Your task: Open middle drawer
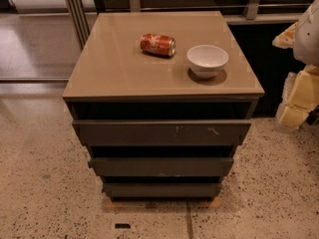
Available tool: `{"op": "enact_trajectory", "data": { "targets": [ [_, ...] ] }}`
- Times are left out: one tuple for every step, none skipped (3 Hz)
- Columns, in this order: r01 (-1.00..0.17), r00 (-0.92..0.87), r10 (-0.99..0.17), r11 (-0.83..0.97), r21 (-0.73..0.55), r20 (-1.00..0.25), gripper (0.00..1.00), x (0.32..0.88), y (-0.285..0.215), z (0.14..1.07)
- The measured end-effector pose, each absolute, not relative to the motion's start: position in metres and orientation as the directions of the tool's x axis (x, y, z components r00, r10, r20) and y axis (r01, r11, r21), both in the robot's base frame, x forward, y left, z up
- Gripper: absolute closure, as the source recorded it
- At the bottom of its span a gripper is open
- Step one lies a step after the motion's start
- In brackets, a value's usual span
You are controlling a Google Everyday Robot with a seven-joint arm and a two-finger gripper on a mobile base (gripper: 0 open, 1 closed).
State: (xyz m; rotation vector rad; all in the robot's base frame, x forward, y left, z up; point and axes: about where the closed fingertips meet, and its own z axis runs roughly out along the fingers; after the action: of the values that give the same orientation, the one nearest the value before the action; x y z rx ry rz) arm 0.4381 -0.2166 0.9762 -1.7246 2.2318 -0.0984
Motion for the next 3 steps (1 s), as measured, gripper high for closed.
{"op": "enact_trajectory", "data": {
  "targets": [
    [-0.931, -0.221, -0.953, 0.27, -0.246, -0.207, 0.0, 0.438, -0.217, 0.976],
    [-0.926, -0.22, -0.948, 0.277, -0.257, -0.23, 0.0, 0.439, -0.216, 0.974],
    [-0.913, -0.248, -0.922, 0.325, -0.247, -0.297, 0.0, 0.439, -0.216, 0.95]
  ]
}}
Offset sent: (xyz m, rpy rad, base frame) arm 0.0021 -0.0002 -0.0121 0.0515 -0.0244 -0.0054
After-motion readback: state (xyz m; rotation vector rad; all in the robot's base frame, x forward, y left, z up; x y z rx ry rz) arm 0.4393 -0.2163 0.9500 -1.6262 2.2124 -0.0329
